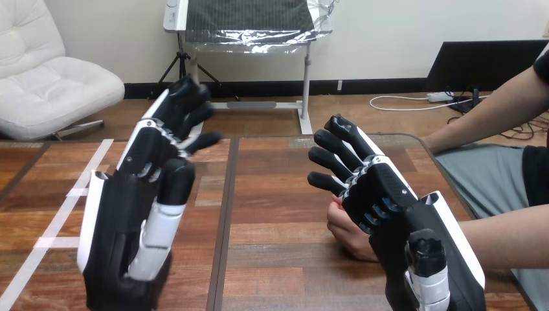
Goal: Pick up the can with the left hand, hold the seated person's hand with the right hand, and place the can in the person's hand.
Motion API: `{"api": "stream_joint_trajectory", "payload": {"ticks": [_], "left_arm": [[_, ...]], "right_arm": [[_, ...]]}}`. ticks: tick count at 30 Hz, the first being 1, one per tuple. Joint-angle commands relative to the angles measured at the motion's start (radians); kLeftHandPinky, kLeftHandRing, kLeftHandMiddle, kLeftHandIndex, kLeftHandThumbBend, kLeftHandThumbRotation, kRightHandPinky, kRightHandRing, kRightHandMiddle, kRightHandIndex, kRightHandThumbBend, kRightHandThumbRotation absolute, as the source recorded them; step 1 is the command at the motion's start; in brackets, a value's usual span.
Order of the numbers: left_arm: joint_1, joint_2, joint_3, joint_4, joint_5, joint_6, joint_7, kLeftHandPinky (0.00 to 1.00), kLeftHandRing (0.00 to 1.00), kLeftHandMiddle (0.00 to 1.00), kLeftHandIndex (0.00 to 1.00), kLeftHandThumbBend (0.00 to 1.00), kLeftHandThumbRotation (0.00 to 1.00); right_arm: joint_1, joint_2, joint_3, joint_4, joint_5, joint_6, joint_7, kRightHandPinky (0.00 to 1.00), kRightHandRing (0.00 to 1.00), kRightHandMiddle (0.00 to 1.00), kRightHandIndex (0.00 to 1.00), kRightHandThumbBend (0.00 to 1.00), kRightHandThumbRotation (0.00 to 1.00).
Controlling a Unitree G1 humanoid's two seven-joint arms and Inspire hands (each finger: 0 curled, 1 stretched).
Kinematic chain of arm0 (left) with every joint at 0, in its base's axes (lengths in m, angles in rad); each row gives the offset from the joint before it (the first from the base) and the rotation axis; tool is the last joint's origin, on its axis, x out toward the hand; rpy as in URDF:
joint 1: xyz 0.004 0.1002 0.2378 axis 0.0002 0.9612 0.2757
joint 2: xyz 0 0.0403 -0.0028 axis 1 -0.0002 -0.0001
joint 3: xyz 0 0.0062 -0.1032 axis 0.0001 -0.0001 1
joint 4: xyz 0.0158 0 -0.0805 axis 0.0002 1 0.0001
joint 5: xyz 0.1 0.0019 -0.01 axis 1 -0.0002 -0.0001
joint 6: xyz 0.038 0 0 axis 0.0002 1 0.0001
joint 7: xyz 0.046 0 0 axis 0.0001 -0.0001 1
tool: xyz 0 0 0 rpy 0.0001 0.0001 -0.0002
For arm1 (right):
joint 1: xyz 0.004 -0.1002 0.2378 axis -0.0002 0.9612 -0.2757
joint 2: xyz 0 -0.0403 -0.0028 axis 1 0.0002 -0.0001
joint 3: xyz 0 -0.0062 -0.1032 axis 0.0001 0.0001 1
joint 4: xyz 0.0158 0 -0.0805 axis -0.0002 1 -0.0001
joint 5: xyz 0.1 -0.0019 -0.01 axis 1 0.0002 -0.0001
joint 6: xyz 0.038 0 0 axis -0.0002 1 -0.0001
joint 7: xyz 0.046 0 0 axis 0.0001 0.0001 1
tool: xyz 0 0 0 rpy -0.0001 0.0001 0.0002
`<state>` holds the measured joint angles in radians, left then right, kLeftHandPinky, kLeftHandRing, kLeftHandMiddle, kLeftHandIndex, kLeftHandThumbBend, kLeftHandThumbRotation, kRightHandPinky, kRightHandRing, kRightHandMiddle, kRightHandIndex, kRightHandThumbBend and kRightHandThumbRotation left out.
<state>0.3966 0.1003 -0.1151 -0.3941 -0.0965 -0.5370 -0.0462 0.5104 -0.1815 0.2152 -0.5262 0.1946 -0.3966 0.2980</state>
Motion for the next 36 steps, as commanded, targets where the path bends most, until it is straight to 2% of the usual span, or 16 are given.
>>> {"api": "stream_joint_trajectory", "payload": {"ticks": [1, 9, 17, 23, 26, 36], "left_arm": [[-0.100, -0.022, 0.076, 0.089, 0.095, -0.014, 0.053, 0.80, 0.87, 0.88, 0.88, 0.70, 0.82], [-0.167, 0.019, 0.140, 0.230, 0.202, -0.030, 0.097, 0.82, 0.89, 0.90, 0.90, 0.77, 0.81], [-0.216, 0.044, 0.168, 0.330, 0.234, -0.033, 0.106, 0.88, 0.94, 0.94, 0.93, 0.82, 0.72], [-0.245, 0.069, 0.191, 0.384, 0.287, -0.023, 0.125, 0.92, 0.97, 0.97, 0.94, 0.83, 0.69], [-0.253, 0.075, 0.199, 0.399, 0.291, -0.003, 0.126, 0.94, 0.98, 0.98, 0.95, 0.86, 0.67], [-0.305, 0.105, 0.229, 0.489, 0.310, 0.001, 0.152, 0.98, 1.00, 1.00, 0.97, 0.91, 0.63]], "right_arm": [[-0.026, 0.010, -0.008, -0.030, 0.001, -0.015, -0.006, 0.86, 0.92, 0.93, 0.95, 0.91, 0.95], [-0.027, 0.010, -0.008, -0.026, 0.004, -0.017, -0.004, 0.85, 0.92, 0.93, 0.95, 0.90, 0.94], [-0.026, 0.009, -0.010, -0.029, -0.002, -0.016, -0.006, 0.85, 0.92, 0.93, 0.94, 0.90, 0.94], [-0.025, 0.009, -0.010, -0.031, -0.001, -0.014, -0.007, 0.85, 0.92, 0.93, 0.94, 0.90, 0.94], [-0.023, 0.009, -0.011, -0.032, -0.004, -0.013, -0.009, 0.85, 0.92, 0.93, 0.94, 0.90, 0.94], [-0.024, 0.010, -0.011, -0.033, -0.004, -0.010, -0.011, 0.85, 0.91, 0.92, 0.94, 0.89, 0.94]]}}
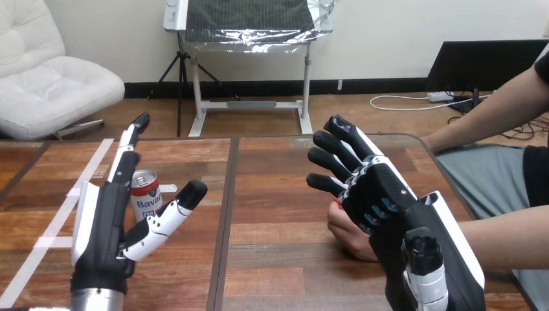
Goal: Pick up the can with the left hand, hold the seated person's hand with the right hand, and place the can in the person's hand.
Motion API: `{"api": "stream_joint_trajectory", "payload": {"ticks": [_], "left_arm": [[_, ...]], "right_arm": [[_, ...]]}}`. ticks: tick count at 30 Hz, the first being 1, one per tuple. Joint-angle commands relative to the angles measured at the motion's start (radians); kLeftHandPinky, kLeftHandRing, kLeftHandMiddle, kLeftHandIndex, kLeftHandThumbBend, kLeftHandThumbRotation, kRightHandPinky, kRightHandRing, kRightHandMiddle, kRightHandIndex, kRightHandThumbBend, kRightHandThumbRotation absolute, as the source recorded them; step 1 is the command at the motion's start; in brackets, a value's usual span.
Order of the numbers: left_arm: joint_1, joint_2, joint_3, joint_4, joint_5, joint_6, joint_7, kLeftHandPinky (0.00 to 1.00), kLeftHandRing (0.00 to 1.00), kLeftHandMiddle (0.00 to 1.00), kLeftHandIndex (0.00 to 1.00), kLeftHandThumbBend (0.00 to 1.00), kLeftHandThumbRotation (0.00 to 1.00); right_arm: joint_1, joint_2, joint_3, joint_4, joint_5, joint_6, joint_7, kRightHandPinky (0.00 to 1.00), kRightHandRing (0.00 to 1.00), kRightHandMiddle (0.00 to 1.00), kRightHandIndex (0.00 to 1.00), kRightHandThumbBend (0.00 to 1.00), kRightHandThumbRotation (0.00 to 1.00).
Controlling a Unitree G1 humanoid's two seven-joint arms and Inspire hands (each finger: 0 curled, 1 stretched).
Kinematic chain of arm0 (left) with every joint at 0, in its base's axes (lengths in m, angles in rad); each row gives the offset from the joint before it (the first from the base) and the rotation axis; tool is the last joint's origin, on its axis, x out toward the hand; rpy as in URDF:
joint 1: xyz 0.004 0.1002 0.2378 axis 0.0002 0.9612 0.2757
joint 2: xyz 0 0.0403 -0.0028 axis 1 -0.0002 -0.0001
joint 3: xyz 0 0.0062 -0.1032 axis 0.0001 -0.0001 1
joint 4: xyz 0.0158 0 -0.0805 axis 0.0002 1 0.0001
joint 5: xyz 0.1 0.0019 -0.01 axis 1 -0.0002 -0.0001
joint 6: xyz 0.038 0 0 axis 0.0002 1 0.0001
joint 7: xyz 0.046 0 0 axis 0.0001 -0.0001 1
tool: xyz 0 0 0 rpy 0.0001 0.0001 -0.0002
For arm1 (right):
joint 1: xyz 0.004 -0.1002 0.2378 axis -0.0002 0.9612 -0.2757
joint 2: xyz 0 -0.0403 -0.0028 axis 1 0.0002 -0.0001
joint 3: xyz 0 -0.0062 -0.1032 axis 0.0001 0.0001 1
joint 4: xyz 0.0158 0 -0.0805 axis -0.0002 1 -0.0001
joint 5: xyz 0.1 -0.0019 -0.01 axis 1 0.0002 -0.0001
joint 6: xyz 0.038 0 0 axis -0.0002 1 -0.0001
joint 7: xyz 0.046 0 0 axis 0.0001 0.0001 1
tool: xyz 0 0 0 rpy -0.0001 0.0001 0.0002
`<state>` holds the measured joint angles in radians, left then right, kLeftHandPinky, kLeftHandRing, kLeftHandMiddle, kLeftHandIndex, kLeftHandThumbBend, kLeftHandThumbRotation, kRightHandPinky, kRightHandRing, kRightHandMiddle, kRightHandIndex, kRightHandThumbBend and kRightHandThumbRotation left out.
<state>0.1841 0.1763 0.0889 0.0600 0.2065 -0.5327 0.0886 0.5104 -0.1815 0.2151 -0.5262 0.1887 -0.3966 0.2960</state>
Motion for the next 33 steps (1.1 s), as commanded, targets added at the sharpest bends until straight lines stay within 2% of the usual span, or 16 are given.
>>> {"api": "stream_joint_trajectory", "payload": {"ticks": [1, 12, 24, 33], "left_arm": [[-0.096, 0.032, 0.027, 0.043, 0.005, -0.003, 0.017, 0.98, 1.00, 1.00, 0.97, 0.91, 0.62], [-0.150, 0.070, 0.051, 0.143, 0.031, 0.002, 0.049, 1.00, 1.00, 1.00, 0.99, 0.91, 0.58], [-0.194, 0.101, 0.067, 0.207, 0.053, 0.036, 0.078, 0.96, 1.00, 1.00, 1.00, 0.93, 0.59], [-0.229, 0.122, 0.069, 0.263, 0.032, 0.037, 0.077, 0.98, 1.00, 1.00, 1.00, 0.90, 0.56]], "right_arm": [[-0.024, 0.010, -0.010, -0.033, 0.001, -0.010, -0.009, 0.85, 0.91, 0.92, 0.94, 0.89, 0.94], [-0.028, 0.008, -0.010, -0.036, -0.006, -0.004, -0.012, 0.86, 0.91, 0.92, 0.94, 0.90, 0.94], [-0.028, 0.005, -0.011, -0.036, -0.005, -0.007, -0.011, 0.86, 0.91, 0.92, 0.94, 0.89, 0.95], [-0.029, 0.003, -0.015, -0.039, -0.006, -0.004, -0.012, 0.86, 0.91, 0.91, 0.93, 0.89, 0.95]]}}
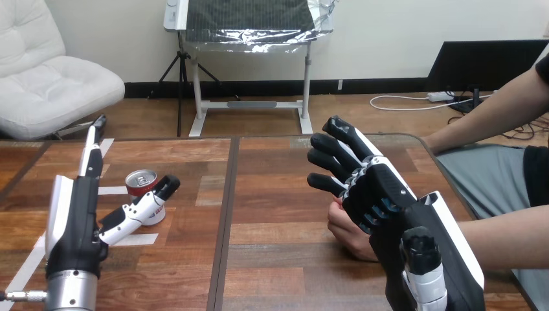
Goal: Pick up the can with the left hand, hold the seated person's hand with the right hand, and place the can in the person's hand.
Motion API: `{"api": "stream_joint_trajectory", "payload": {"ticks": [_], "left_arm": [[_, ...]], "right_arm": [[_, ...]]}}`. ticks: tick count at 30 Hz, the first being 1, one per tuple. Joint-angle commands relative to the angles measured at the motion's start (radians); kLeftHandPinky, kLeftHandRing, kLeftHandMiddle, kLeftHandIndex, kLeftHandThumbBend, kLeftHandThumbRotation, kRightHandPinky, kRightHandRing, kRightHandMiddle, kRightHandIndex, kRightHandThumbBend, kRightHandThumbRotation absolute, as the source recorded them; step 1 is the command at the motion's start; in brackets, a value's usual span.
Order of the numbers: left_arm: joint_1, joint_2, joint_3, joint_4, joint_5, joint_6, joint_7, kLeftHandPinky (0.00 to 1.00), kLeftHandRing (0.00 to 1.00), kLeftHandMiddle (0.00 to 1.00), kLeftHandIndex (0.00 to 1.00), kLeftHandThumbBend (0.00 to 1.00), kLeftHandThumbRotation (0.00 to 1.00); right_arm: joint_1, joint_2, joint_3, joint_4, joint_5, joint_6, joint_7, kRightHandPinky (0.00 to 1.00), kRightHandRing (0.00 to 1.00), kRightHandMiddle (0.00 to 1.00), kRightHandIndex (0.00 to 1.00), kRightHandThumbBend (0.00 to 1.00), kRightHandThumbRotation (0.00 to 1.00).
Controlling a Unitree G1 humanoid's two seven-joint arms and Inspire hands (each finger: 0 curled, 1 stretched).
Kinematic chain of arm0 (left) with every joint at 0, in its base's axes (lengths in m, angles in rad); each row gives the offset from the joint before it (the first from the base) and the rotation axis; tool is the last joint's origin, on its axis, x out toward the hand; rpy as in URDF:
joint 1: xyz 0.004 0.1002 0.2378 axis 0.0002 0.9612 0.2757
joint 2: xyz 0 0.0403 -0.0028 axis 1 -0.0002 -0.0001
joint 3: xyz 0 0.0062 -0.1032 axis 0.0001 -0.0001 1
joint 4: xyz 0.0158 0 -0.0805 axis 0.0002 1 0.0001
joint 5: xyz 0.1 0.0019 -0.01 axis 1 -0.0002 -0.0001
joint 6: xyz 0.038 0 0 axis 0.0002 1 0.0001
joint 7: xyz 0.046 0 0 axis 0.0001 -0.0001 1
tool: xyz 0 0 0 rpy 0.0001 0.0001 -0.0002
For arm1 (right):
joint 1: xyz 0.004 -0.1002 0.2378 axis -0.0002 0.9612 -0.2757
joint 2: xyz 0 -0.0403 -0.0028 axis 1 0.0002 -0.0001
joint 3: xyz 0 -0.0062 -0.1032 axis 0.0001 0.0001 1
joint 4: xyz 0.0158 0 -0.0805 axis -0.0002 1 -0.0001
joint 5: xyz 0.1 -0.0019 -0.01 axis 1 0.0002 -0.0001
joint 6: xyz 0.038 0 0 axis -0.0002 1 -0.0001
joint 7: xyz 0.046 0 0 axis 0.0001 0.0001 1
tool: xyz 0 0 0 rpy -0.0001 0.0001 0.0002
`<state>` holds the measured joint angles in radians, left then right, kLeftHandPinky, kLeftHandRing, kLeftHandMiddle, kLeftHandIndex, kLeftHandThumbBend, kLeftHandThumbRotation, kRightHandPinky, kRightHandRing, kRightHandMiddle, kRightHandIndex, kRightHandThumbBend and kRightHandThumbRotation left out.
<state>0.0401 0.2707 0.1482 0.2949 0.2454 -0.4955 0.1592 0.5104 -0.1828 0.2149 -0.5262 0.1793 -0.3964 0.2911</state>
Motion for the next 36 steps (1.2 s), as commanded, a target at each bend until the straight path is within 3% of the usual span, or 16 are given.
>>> {"api": "stream_joint_trajectory", "payload": {"ticks": [1, 23, 36], "left_arm": [[-0.089, 0.029, 0.010, 0.031, -0.006, 0.002, 0.006, 0.99, 1.00, 1.00, 1.00, 0.89, 0.55], [-0.222, 0.069, 0.004, 0.232, -0.012, -0.009, 0.008, 0.98, 0.99, 1.00, 1.00, 0.81, 0.48], [-0.319, 0.095, -0.013, 0.364, 0.007, 0.036, 0.005, 0.93, 0.97, 0.98, 1.00, 0.82, 0.48]], "right_arm": [[-0.029, 0.004, -0.015, -0.039, 0.005, -0.003, -0.006, 0.86, 0.91, 0.91, 0.93, 0.89, 0.95], [-0.039, -0.003, -0.024, -0.037, 0.002, 0.000, -0.003, 0.84, 0.90, 0.90, 0.93, 0.90, 0.96], [-0.042, -0.007, -0.023, -0.054, 0.003, 0.021, -0.005, 0.82, 0.90, 0.90, 0.92, 0.92, 0.96]]}}
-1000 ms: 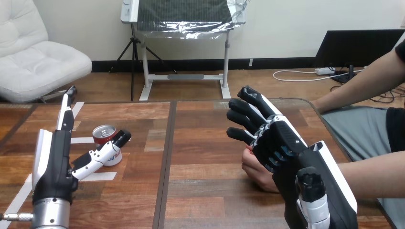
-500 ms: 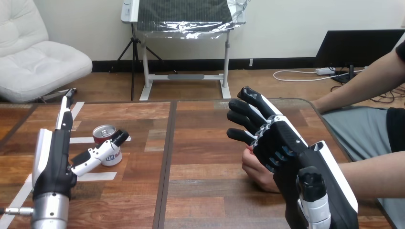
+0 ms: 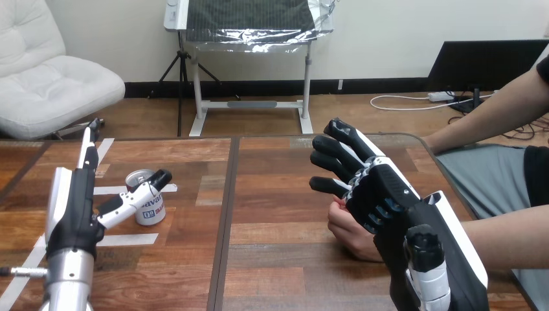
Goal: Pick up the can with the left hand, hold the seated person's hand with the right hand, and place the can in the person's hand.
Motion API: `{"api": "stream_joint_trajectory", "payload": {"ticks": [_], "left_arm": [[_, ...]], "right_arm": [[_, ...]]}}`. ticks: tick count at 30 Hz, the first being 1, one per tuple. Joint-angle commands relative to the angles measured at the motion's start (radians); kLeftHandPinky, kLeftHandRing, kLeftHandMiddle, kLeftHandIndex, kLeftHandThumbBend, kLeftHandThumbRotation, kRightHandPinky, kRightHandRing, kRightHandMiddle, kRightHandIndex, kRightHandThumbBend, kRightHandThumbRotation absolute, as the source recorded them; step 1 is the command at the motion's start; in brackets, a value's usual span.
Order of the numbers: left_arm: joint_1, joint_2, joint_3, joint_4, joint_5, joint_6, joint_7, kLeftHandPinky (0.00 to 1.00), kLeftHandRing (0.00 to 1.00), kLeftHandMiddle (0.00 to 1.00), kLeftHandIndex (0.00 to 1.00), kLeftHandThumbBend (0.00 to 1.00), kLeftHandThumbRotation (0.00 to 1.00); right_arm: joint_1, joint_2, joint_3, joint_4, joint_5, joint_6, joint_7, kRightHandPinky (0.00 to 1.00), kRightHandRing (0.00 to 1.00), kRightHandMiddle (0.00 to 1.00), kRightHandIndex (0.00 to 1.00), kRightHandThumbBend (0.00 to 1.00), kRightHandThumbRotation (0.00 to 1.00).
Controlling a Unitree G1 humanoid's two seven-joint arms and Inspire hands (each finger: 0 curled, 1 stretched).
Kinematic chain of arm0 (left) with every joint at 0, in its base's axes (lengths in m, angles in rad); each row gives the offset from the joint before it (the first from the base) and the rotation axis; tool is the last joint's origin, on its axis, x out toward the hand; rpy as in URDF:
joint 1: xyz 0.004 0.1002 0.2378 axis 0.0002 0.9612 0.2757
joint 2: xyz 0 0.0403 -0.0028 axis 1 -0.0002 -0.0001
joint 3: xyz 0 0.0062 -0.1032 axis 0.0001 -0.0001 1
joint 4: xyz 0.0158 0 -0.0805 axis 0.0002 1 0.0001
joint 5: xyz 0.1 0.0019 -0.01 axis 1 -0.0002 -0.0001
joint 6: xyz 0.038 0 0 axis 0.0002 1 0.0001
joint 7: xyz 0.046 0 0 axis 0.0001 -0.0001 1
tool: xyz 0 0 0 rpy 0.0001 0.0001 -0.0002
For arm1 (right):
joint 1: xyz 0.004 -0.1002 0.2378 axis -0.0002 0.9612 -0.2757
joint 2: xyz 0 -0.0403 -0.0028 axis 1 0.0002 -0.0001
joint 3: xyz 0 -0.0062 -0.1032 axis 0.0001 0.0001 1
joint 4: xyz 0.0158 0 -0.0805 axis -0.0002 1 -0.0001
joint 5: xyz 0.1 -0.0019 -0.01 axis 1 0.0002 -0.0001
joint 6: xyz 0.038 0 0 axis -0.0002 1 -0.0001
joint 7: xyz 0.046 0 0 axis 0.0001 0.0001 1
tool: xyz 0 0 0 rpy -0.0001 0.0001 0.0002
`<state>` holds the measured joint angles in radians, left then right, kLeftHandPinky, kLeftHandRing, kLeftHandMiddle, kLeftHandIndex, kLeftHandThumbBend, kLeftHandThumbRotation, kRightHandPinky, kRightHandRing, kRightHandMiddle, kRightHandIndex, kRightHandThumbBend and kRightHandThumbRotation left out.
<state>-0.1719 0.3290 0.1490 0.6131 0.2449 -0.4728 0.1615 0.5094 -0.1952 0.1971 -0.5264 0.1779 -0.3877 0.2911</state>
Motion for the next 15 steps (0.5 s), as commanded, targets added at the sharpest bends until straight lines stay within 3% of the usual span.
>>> {"api": "stream_joint_trajectory", "payload": {"ticks": [1, 15], "left_arm": [[-0.114, 0.039, -0.015, 0.056, 0.008, 0.015, 0.003, 0.93, 0.97, 0.98, 1.00, 0.82, 0.48], [-0.212, 0.060, -0.037, 0.198, 0.017, 0.020, 0.009, 0.87, 0.94, 0.95, 0.99, 0.83, 0.48]], "right_arm": [[-0.041, 0.005, -0.005, -0.055, 0.007, 0.013, -0.004, 0.82, 0.90, 0.90, 0.92, 0.92, 0.96], [-0.039, 0.001, -0.009, -0.067, 0.008, 0.027, -0.004, 0.82, 0.90, 0.90, 0.91, 0.92, 0.95]]}}
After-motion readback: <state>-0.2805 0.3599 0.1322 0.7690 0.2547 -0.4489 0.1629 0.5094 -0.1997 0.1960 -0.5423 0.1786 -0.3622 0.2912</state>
